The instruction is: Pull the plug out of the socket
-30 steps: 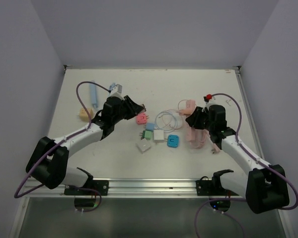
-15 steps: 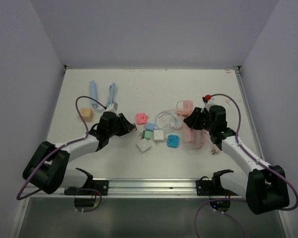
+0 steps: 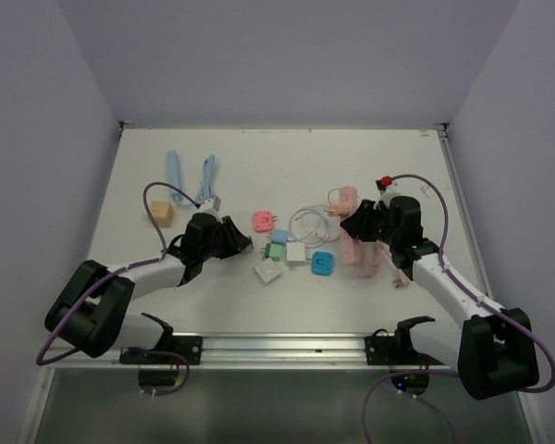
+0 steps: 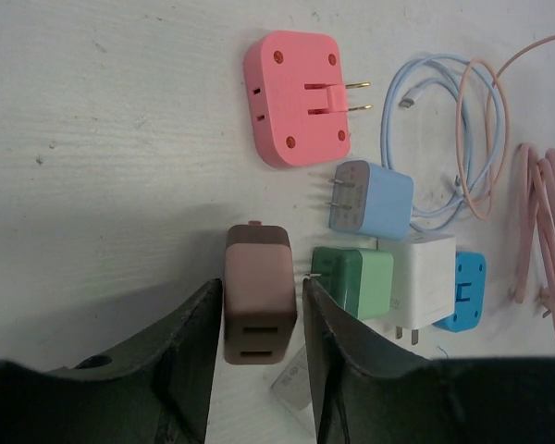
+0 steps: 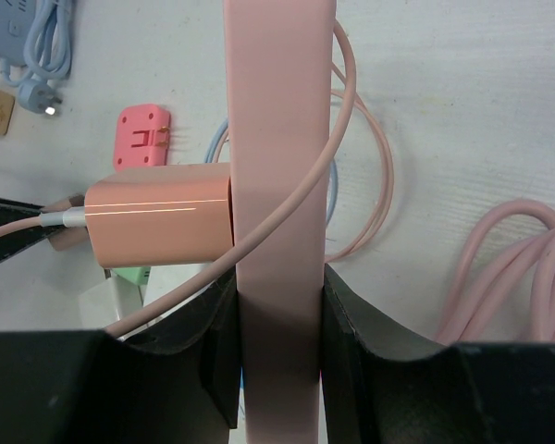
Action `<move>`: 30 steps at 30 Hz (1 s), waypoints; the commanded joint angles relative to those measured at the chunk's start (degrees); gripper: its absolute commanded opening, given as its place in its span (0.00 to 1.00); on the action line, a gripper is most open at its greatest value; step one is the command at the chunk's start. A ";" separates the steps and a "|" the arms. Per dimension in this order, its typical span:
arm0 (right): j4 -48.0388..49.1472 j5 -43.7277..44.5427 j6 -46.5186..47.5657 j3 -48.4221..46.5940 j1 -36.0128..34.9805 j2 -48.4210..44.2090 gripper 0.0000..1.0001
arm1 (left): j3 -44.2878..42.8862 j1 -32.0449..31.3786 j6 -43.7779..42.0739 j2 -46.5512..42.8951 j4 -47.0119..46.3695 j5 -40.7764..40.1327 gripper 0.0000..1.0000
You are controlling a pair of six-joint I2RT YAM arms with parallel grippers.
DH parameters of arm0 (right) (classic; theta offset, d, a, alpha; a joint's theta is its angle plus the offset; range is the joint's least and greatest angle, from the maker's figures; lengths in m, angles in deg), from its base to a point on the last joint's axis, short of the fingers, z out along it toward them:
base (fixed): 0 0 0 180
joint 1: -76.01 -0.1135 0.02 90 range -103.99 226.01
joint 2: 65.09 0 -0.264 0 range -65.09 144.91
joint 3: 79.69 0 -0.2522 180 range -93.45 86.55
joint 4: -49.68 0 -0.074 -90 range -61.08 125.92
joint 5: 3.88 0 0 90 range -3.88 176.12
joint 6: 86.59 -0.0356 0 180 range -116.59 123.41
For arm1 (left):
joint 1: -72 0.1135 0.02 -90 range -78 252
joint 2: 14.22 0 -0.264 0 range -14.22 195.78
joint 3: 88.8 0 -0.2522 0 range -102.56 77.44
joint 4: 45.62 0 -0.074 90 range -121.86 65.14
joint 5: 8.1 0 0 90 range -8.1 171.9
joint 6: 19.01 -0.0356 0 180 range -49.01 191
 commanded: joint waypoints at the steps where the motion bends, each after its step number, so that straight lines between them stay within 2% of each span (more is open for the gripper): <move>1: 4.12 -2.07 -0.03 -0.29 0.17 0.06 0.00 | 0.32 0.70 -0.67 0.44 -4.12 1.04 0.45; 6: 4.03 -2.86 -0.03 -0.55 0.17 0.50 0.00 | 0.23 0.70 -1.19 -0.78 -2.90 0.87 0.57; 12: 2.89 -5.06 0.68 -1.52 -0.01 0.50 0.00 | -0.12 0.70 -4.62 -4.30 -1.05 0.87 0.82; 13: 2.28 -5.41 0.85 -1.78 -0.10 0.76 0.00 | -0.56 0.70 -7.15 -5.61 -0.87 1.22 0.89; 15: 1.05 -6.64 1.47 -2.74 -0.36 0.85 0.00 | -1.44 0.62 -11.62 -6.85 -0.17 2.18 0.95; 18: -0.18 -9.18 2.26 -3.98 -0.98 1.64 0.00 | -3.98 -0.25 -18.65 -9.04 1.32 4.30 0.97; 20: -0.54 -10.50 2.87 -4.85 -1.33 2.34 0.00 | -6.88 -1.92 -22.27 -9.93 3.94 2.64 0.97; 24: -2.03 -15.07 3.66 -6.43 -2.29 3.49 0.00 | -11.63 -10.86 -32.98 -9.49 6.77 -3.17 0.98; 30: -5.01 -17.36 4.72 -8.63 -4.31 4.72 0.00 | -17.86 -19.49 -43.18 -6.68 7.30 -7.03 0.98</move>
